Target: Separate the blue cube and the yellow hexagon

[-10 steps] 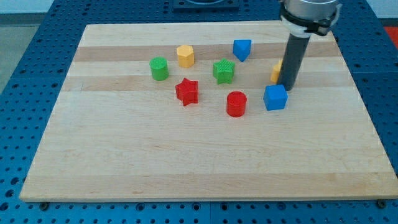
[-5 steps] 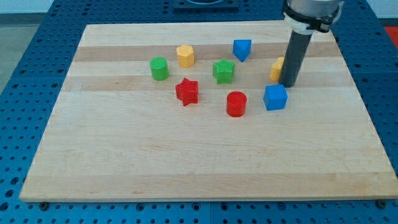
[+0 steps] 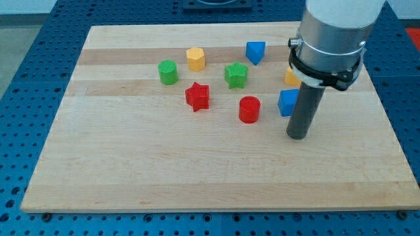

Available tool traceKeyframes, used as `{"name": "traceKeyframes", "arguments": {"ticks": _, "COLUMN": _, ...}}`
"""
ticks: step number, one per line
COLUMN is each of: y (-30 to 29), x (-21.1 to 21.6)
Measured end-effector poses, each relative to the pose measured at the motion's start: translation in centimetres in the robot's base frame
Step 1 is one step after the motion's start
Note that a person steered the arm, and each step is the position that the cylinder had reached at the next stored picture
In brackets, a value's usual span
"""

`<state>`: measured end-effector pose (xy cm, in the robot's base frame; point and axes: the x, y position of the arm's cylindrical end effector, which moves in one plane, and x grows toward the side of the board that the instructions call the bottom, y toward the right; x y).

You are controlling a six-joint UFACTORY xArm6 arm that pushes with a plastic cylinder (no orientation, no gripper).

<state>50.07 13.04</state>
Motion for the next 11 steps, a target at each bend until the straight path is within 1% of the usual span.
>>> {"name": "traceKeyframes", "arguments": {"ticks": 1, "y": 0.0, "x": -0.4}}
{"name": "traceKeyframes", "arguments": {"ticks": 3, "y": 0.0, "x": -3.2}}
{"name": "traceKeyframes", "arguments": {"ticks": 4, "y": 0.5, "x": -3.4}}
{"name": "traceKeyframes", "arguments": {"ticks": 5, "y": 2.6, "x": -3.0}}
{"name": "traceKeyframes", "arguments": {"ticks": 6, "y": 7.1, "x": -2.5}}
{"name": "traceKeyframes", "arguments": {"ticks": 7, "y": 9.1, "x": -3.5}}
{"name": "traceKeyframes", "arguments": {"ticks": 9, "y": 8.7, "x": -8.7}}
{"name": "traceKeyframes", "arguments": {"ticks": 10, "y": 6.3, "x": -10.6}}
{"name": "traceKeyframes", "arguments": {"ticks": 11, "y": 5.7, "x": -10.6}}
